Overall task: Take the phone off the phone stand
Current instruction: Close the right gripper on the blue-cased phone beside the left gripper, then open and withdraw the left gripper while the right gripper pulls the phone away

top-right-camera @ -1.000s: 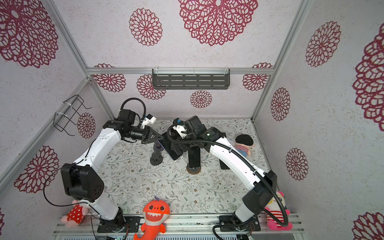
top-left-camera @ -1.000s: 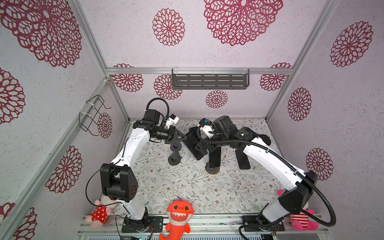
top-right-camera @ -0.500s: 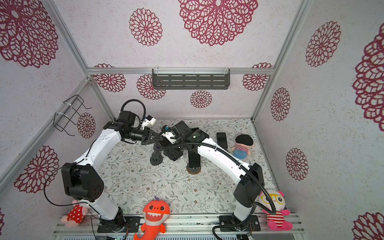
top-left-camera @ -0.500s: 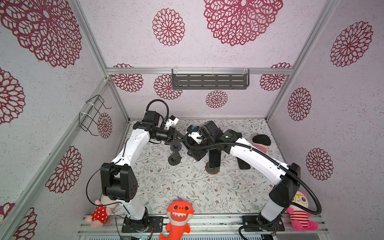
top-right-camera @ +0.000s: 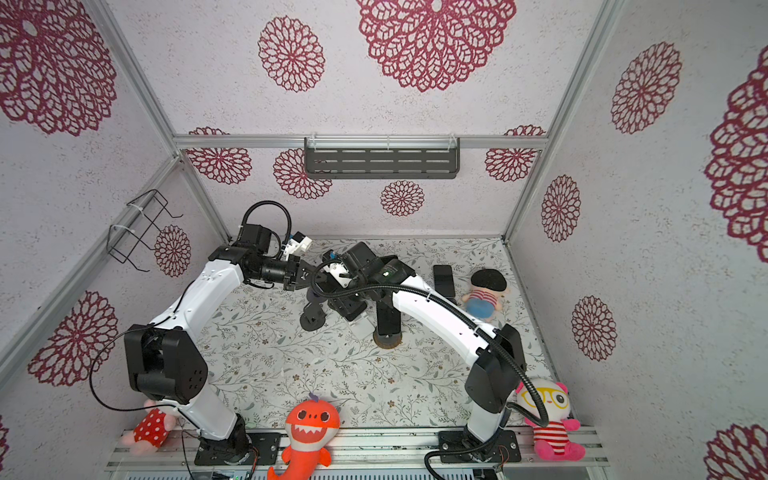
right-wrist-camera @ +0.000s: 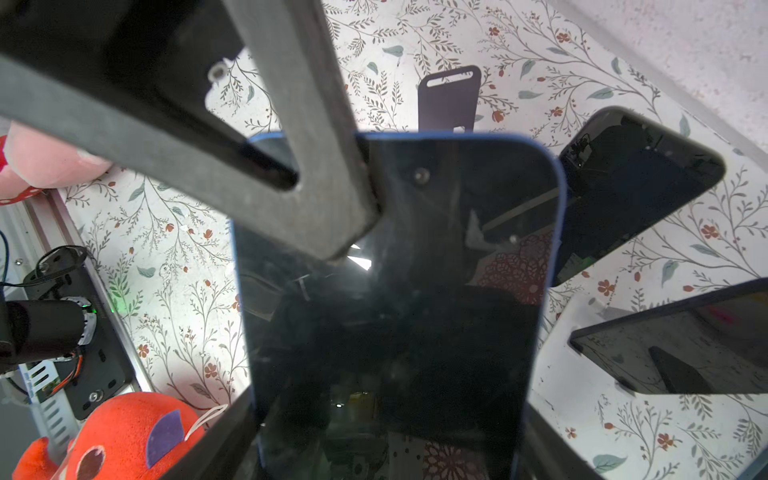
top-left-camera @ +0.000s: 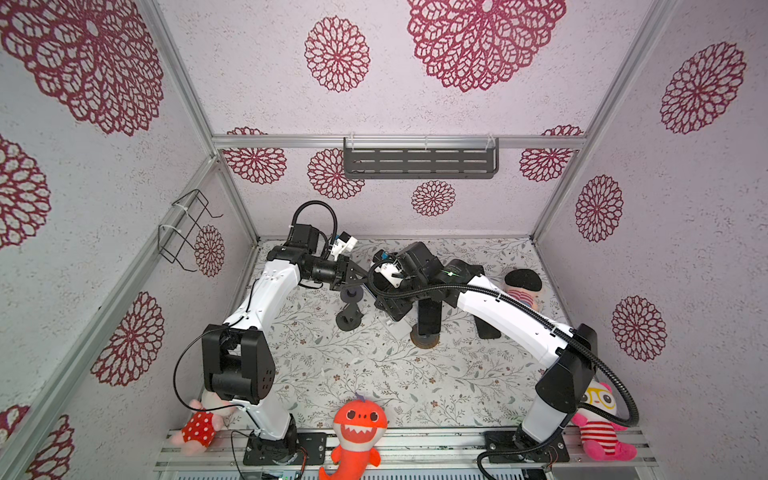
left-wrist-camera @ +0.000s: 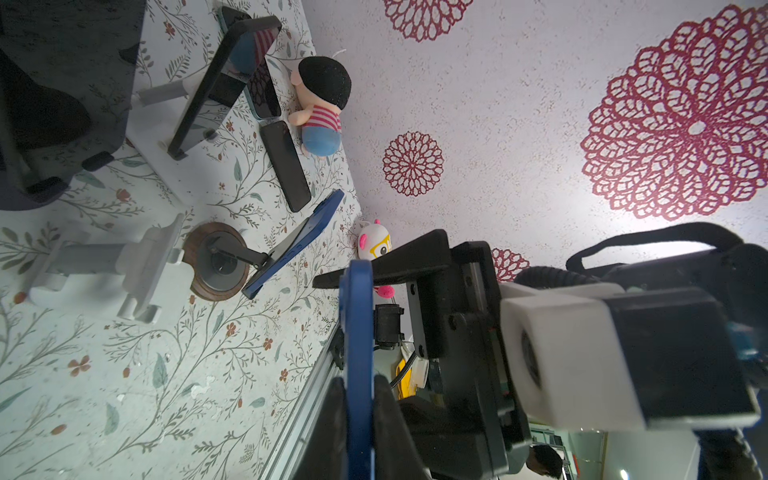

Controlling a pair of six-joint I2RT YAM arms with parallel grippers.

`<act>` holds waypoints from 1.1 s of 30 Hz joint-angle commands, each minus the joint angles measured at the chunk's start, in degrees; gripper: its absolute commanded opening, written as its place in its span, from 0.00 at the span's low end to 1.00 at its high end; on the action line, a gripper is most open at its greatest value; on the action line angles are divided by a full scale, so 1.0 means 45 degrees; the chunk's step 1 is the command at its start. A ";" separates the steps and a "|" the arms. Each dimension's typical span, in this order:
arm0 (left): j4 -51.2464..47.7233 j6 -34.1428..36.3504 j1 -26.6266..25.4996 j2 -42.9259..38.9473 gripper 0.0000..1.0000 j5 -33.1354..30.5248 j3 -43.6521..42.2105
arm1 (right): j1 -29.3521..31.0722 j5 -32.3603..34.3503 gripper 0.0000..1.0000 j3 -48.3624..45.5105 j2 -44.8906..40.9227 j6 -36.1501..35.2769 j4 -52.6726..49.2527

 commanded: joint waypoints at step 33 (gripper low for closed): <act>0.2791 -0.1120 0.1731 -0.1768 0.70 0.0553 -0.1404 | -0.1528 0.1562 0.43 -0.0772 -0.2025 0.2065 0.2520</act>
